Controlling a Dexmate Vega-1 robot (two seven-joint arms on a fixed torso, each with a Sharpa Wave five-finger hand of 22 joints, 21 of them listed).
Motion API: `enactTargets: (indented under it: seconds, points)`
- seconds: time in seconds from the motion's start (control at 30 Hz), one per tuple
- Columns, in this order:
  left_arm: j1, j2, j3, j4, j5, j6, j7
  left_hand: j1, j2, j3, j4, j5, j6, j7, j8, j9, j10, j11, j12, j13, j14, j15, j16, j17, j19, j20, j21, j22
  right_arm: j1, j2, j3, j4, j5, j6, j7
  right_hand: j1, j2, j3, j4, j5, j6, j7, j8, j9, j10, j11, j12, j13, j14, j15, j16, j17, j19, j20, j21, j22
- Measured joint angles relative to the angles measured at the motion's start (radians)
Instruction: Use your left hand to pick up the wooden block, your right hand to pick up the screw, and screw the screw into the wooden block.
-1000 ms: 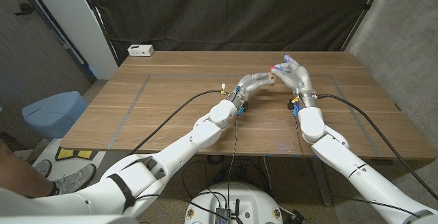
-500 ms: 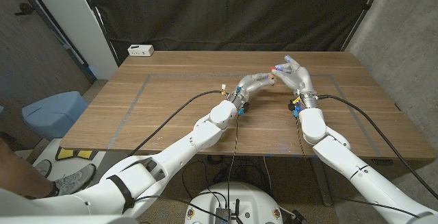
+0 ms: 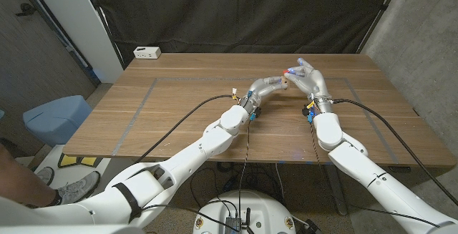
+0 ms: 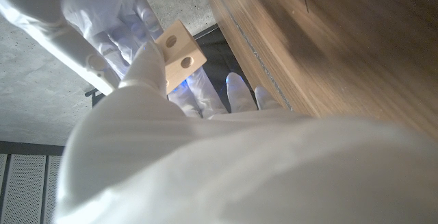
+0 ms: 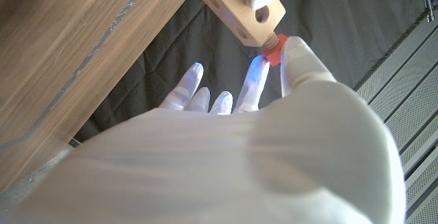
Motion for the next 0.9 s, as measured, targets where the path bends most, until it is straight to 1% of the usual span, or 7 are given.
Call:
enactTargets:
  seconds: [0.1, 0.37, 0.43, 0.5, 0.57, 0.8, 0.9]
  points:
    - [-0.002, -0.002, 0.0, 0.005, 0.0, -0.003, -0.001, 0.002, 0.003, -0.001, -0.001, 0.0, 0.0, 0.0, 0.0, 0.0, 0.0, 0.0, -0.002, 0.0, 0.0, 0.0, 0.0, 0.0, 0.0, 0.0, 0.0, 0.0, 0.0, -0.002, 0.0, -0.002, 0.0, -0.003, 0.002, 0.0, 0.0, -0.004, 0.004, -0.001, 0.0, 0.0, 0.0, 0.0, 0.0, 0.0, 0.0, 0.0, 0.0, 0.0, 0.0, 0.0, 0.0, 0.0, 0.0, 0.0]
    - [-0.006, -0.006, 0.001, 0.012, 0.0, -0.007, -0.002, 0.002, 0.003, -0.005, 0.0, -0.003, 0.0, 0.0, 0.0, 0.001, 0.003, -0.003, -0.004, 0.0, 0.0, 0.0, 0.0, 0.0, 0.0, 0.0, 0.0, 0.0, 0.0, -0.005, 0.0, -0.003, 0.001, -0.009, 0.008, 0.0, 0.0, -0.004, 0.004, -0.001, -0.008, -0.001, -0.002, 0.002, -0.008, 0.0, 0.0, 0.0, 0.0, 0.0, 0.0, 0.0, 0.0, 0.0, 0.0, 0.0]
    - [-0.007, -0.006, 0.001, 0.013, 0.0, -0.007, -0.002, 0.002, 0.003, -0.006, 0.0, -0.001, 0.0, 0.0, 0.0, 0.001, 0.003, -0.003, -0.004, 0.0, 0.0, 0.0, 0.0, 0.0, 0.0, 0.0, 0.0, 0.0, 0.0, -0.006, 0.0, -0.003, 0.001, -0.009, 0.009, 0.0, 0.0, -0.004, 0.004, -0.001, -0.015, -0.007, -0.007, -0.001, -0.013, -0.002, 0.0, 0.0, -0.002, -0.002, 0.0, 0.0, 0.0, 0.0, 0.0, 0.0]
    - [-0.008, -0.007, 0.001, 0.014, 0.0, -0.007, -0.002, 0.002, 0.003, -0.006, 0.0, 0.001, 0.0, 0.0, 0.0, 0.001, 0.003, -0.003, -0.004, 0.0, 0.0, 0.0, 0.0, 0.0, 0.0, 0.0, 0.0, 0.0, 0.002, -0.006, 0.0, -0.003, 0.002, -0.009, 0.01, -0.003, -0.003, -0.007, 0.004, -0.001, -0.018, -0.003, -0.007, -0.003, -0.013, -0.001, 0.0, 0.0, -0.005, -0.005, 0.0, 0.0, 0.0, 0.0, 0.0, 0.0]
    - [-0.009, -0.008, 0.001, 0.015, 0.0, -0.008, -0.002, 0.002, 0.003, -0.004, 0.001, 0.001, 0.0, 0.0, 0.0, 0.001, 0.003, -0.003, -0.006, 0.001, 0.0, 0.0, 0.0, 0.0, 0.0, 0.0, 0.0, 0.0, 0.002, -0.006, 0.0, -0.003, 0.002, -0.009, 0.011, -0.008, -0.003, -0.01, 0.007, -0.001, -0.022, 0.0, -0.011, -0.003, -0.018, 0.004, -0.001, 0.0, -0.005, -0.005, 0.0, 0.0, 0.0, 0.0, 0.0, 0.0]
    - [-0.013, -0.011, 0.001, 0.023, 0.0, -0.009, -0.004, 0.001, 0.003, -0.004, 0.002, 0.001, 0.0, 0.0, -0.001, 0.001, 0.003, -0.003, -0.006, 0.005, 0.0, 0.0, 0.0, 0.0, 0.0, 0.0, 0.0, 0.0, 0.006, -0.008, -0.001, 0.0, 0.005, -0.012, 0.016, -0.019, -0.005, -0.01, 0.007, -0.001, -0.038, -0.005, -0.015, -0.003, -0.018, 0.004, -0.004, 0.0, -0.011, 0.0, 0.0, 0.002, -0.005, 0.005, 0.0, 0.0]
    - [-0.014, -0.012, 0.001, 0.026, -0.001, -0.01, -0.005, 0.001, 0.003, -0.004, 0.002, 0.001, 0.0, 0.0, -0.002, 0.001, 0.003, -0.003, -0.008, 0.006, 0.0, 0.0, 0.0, 0.0, 0.0, 0.0, 0.0, 0.0, 0.007, -0.009, -0.002, 0.0, 0.006, -0.013, 0.018, -0.019, -0.005, -0.01, 0.007, -0.001, -0.046, -0.005, -0.015, -0.003, -0.029, 0.007, -0.004, 0.0, -0.014, -0.003, -0.004, 0.002, -0.01, 0.001, 0.0, 0.0]
